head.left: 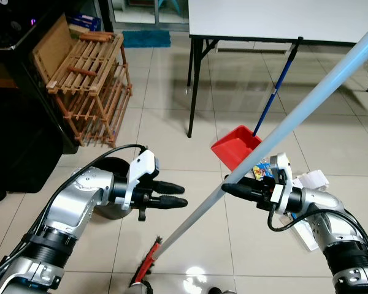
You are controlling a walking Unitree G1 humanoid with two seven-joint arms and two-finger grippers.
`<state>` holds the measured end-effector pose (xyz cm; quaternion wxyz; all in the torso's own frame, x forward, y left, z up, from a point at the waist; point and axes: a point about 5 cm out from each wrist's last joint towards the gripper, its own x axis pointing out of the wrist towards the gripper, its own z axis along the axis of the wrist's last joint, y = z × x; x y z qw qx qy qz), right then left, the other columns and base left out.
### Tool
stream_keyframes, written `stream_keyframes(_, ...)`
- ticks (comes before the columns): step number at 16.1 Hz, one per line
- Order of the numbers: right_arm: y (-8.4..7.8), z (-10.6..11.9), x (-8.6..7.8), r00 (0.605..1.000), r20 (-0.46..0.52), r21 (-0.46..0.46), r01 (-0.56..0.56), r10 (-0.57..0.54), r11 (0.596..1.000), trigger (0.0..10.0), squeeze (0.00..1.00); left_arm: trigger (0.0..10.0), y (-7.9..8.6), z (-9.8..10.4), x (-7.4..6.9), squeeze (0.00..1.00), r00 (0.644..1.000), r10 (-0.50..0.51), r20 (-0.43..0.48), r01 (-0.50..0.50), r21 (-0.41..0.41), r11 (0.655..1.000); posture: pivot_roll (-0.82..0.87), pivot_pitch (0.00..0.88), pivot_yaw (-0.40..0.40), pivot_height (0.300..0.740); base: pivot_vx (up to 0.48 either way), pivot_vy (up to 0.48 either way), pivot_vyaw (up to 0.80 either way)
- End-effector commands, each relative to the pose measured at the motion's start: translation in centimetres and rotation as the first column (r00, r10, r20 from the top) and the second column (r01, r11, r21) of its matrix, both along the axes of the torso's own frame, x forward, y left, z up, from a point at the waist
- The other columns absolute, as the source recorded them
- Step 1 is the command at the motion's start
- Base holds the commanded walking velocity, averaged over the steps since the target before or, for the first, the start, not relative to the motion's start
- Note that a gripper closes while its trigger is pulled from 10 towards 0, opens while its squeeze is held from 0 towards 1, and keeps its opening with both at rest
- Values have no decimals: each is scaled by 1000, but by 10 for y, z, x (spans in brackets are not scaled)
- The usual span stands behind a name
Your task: Sweep floor
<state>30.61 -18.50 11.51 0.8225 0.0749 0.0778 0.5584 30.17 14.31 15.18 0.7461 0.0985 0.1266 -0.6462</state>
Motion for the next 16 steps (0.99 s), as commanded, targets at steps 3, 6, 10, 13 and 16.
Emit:
stream_keyframes(3, 8, 1, 2, 1000, -2, 12, -29, 29, 1000, 10000, 0, 10000, -3, -5, -1, 1000, 999, -31, -18, 31, 6, 999, 21, 141, -26, 740, 0, 0, 0)
stream_keyframes(6, 17, 5, 4, 999, 25, 35, -31, 31, 999, 10000, 0, 10000, -4, -7, 1, 1000, 997, -75, -28, 75, 21, 997, 14, 132, -11, 740, 0, 0, 0)
stream_keyframes(10, 17, 1, 1, 1000, 18, 39, -23, 23, 999, 10000, 0, 10000, -8, -11, 1, 1000, 995, -99, -28, 100, 41, 994, 13, 118, -9, 740, 0, 0, 0)
stream_keyframes(13, 14, 1, 1, 1000, 17, 35, -14, 13, 999, 10000, 0, 10000, -8, -13, 1, 1000, 993, -110, -31, 111, 39, 993, 17, 108, -9, 740, 0, 0, 0)
stream_keyframes(16, 17, 3, 3, 1000, 22, 35, -16, 15, 999, 10000, 0, 10000, -8, -13, 1, 1000, 994, -107, -25, 108, 40, 993, 19, 101, -9, 740, 0, 0, 0)
